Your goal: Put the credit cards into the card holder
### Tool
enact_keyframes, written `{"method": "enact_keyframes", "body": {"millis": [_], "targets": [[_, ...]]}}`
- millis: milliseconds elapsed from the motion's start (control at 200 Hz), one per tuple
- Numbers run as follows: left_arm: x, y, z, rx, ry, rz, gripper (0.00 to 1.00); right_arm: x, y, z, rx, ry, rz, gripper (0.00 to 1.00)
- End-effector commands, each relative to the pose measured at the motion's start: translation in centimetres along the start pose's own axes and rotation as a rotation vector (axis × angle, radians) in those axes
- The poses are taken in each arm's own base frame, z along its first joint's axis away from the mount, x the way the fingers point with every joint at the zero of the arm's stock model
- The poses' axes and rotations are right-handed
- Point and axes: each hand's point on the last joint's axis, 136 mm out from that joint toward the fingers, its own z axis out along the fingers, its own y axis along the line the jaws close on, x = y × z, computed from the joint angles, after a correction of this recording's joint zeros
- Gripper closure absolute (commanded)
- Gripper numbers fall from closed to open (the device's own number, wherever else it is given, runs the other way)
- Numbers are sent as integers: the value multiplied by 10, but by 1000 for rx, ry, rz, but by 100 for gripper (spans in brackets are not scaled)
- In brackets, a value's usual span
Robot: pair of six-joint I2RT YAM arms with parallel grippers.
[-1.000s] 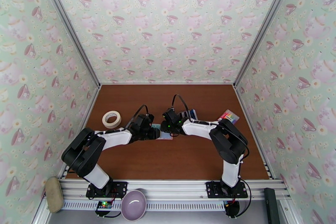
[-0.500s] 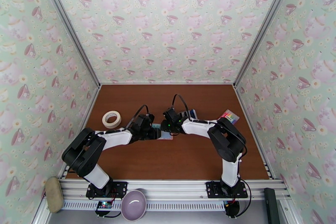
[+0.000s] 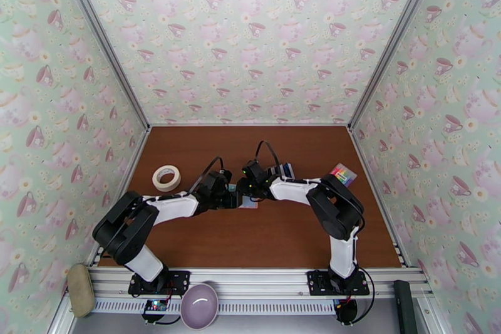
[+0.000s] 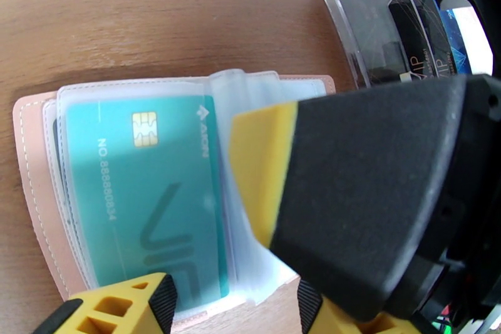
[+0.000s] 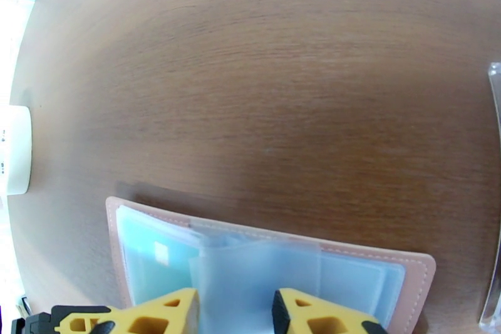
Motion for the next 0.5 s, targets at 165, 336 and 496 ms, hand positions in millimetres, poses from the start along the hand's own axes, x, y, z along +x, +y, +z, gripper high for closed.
{"method": "enact_keyframes", "body": {"millis": [165,336,496], "targets": [[40,47,12,-199,107,-26,47,25,18,10,-110,86,60,62],[46,53,16,-225,128,-33,59,24,27,4,-159,87,80,62],[50,58,17,-241,142,-39,72,13,26,-10,-165,49,86,62]]}}
